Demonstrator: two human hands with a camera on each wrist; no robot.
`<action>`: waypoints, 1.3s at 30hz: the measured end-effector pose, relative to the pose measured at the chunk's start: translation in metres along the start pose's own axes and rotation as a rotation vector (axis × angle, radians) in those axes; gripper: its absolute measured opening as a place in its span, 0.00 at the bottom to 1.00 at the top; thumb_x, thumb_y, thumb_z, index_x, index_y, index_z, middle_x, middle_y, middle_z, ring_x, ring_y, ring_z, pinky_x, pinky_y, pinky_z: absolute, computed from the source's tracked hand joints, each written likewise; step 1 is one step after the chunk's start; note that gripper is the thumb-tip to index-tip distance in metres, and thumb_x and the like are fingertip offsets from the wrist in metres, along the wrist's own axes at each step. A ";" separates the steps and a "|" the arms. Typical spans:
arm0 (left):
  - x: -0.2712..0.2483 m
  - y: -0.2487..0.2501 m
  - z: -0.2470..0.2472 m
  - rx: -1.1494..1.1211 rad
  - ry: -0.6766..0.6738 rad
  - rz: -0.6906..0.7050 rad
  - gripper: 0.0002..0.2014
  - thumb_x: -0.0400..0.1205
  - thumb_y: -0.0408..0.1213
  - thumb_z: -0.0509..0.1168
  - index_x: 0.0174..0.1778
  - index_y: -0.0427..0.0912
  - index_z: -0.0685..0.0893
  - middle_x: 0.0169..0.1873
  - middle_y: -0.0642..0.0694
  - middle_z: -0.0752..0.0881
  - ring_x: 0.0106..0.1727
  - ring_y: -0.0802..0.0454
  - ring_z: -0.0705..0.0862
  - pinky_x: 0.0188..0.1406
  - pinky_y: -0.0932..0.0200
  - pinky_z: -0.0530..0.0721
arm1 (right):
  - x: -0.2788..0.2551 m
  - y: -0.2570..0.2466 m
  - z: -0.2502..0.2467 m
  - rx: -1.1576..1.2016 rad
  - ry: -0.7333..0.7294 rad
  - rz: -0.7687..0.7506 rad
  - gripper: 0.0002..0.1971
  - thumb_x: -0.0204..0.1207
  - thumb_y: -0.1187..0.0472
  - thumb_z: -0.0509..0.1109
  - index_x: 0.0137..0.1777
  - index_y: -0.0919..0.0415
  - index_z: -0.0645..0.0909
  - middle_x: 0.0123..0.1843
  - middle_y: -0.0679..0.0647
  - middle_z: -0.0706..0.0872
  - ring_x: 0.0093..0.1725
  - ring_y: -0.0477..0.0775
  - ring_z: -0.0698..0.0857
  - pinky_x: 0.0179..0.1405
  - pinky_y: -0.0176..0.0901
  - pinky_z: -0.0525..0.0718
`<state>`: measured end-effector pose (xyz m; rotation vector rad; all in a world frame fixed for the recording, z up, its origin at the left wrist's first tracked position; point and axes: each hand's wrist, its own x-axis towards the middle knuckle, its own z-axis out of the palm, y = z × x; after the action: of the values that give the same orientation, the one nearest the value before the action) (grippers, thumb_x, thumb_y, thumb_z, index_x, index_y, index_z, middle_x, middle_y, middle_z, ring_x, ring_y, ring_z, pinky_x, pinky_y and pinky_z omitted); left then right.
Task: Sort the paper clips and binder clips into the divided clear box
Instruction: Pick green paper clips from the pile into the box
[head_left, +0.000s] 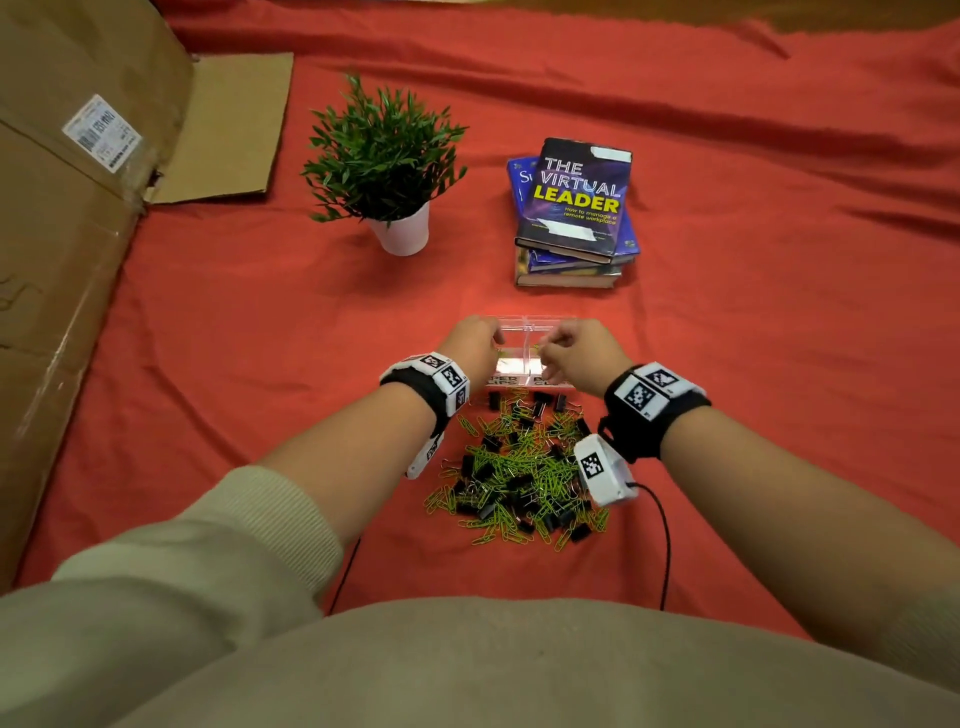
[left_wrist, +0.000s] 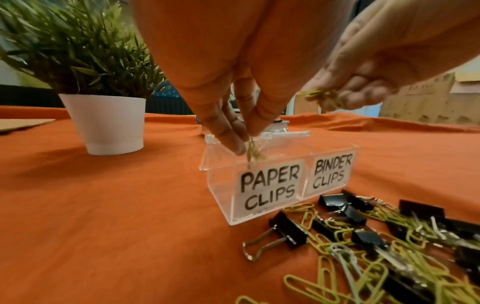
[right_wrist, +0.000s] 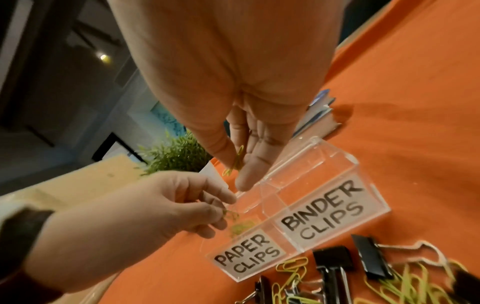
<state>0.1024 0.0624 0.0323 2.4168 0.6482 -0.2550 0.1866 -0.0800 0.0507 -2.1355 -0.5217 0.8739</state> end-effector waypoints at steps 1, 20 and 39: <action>-0.003 -0.001 0.000 0.002 0.015 0.020 0.13 0.80 0.25 0.58 0.55 0.38 0.84 0.57 0.40 0.81 0.56 0.44 0.81 0.55 0.56 0.78 | 0.005 -0.004 0.003 -0.051 0.008 -0.021 0.06 0.79 0.67 0.65 0.41 0.61 0.79 0.33 0.57 0.86 0.28 0.50 0.85 0.35 0.46 0.88; -0.062 -0.052 0.058 0.225 -0.103 0.141 0.20 0.78 0.25 0.62 0.64 0.46 0.81 0.59 0.48 0.79 0.60 0.46 0.79 0.46 0.51 0.84 | -0.054 0.063 0.061 -0.806 -0.246 -0.161 0.12 0.75 0.66 0.66 0.58 0.63 0.82 0.58 0.56 0.78 0.60 0.57 0.80 0.56 0.46 0.83; -0.068 -0.050 0.061 0.448 -0.114 0.088 0.18 0.76 0.20 0.62 0.62 0.33 0.74 0.58 0.38 0.76 0.60 0.41 0.77 0.57 0.49 0.81 | -0.050 0.061 0.050 -0.574 -0.308 -0.108 0.07 0.83 0.58 0.61 0.48 0.61 0.76 0.45 0.52 0.80 0.37 0.47 0.76 0.36 0.33 0.77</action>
<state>0.0165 0.0332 -0.0199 2.8208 0.4680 -0.5464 0.1206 -0.1236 0.0007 -2.4536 -1.1499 1.0935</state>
